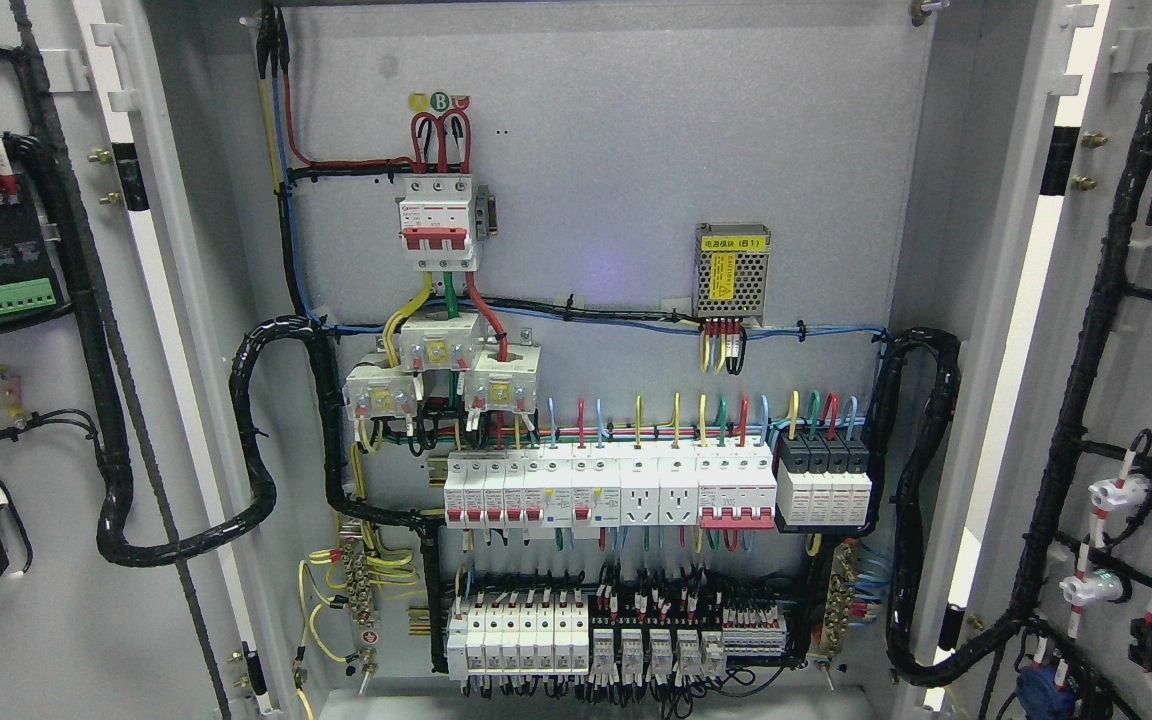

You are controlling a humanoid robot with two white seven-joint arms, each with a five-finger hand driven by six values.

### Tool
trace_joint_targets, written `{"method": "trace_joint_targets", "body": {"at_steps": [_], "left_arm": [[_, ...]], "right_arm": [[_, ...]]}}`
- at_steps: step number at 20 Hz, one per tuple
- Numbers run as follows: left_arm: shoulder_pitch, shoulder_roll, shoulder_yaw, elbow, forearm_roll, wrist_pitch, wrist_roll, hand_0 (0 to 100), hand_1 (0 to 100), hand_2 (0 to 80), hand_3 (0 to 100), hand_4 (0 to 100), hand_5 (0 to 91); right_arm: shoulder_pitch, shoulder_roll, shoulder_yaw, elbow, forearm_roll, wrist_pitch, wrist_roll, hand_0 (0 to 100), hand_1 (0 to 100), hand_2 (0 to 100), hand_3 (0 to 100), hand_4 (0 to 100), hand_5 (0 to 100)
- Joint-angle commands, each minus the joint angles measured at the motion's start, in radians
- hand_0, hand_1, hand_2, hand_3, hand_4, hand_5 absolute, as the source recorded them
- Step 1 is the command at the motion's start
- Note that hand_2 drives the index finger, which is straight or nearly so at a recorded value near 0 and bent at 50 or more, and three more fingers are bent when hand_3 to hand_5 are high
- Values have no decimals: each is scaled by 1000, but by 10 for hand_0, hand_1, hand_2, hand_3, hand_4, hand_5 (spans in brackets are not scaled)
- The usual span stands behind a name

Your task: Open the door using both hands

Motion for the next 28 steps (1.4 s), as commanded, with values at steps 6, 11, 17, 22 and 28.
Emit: {"method": "trace_joint_targets", "body": {"at_steps": [6, 11, 17, 22, 28], "left_arm": [[213, -8, -136, -270, 0, -160, -1, 0, 0, 0, 0, 31, 0], [276, -6, -216, -294, -21, -170, -3, 0, 0, 0, 0, 31, 0], [345, 3, -354, -293, -98, -209, -6, 0, 0, 0, 0, 31, 0], [445, -3, -461, -284, -211, -297, 2, 0, 0, 0, 0, 31, 0], [535, -34, -601, -167, -236, -291, 5, 0, 0, 0, 0, 31, 0]], "right_arm": [[-30, -1, 142, -33, 12, -199, 1, 107, 0, 0, 0, 0, 0], [-78, 4, 239, -30, 90, -198, 0, 107, 0, 0, 0, 0, 0], [-148, 31, 406, -7, 213, -169, -8, 107, 0, 0, 0, 0, 0], [-144, 74, 472, 33, 255, -48, -11, 107, 0, 0, 0, 0, 0], [-121, 150, 550, 121, 328, -38, -11, 107, 0, 0, 0, 0, 0]]}}
